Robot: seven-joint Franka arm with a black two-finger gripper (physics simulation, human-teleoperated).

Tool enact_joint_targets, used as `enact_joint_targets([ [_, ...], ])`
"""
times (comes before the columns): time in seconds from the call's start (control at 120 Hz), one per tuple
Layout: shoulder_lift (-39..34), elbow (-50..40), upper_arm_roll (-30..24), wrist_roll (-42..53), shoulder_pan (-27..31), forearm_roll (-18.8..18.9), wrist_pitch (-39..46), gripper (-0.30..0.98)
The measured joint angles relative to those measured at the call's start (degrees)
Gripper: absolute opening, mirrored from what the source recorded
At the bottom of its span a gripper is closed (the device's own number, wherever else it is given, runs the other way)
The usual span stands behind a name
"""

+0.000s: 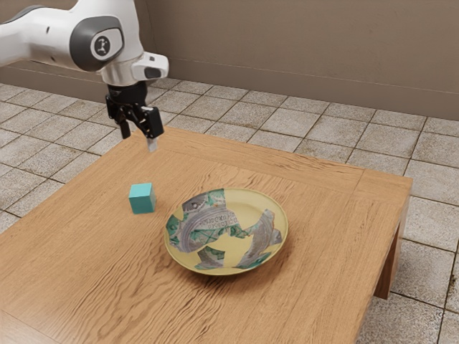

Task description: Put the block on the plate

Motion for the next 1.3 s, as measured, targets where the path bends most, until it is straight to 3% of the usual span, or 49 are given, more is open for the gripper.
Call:
enact_joint_targets([
  [0.15, 1.22, 0.28, 0.82, 1.14, -0.28, 0.0, 0.35, 0.69],
  [0.467, 13.12, 0.87, 10.62, -3.71, -4.37, -2.75, 6.01, 0.69],
  [0.9, 26.97, 5.28, 15.13, -20.85, 0.56, -12.64, 17.58, 0.69],
  [1.3, 31.19, 5.22, 12.03, -30.51, 3.84, -9.93, 24.06, 0.69],
])
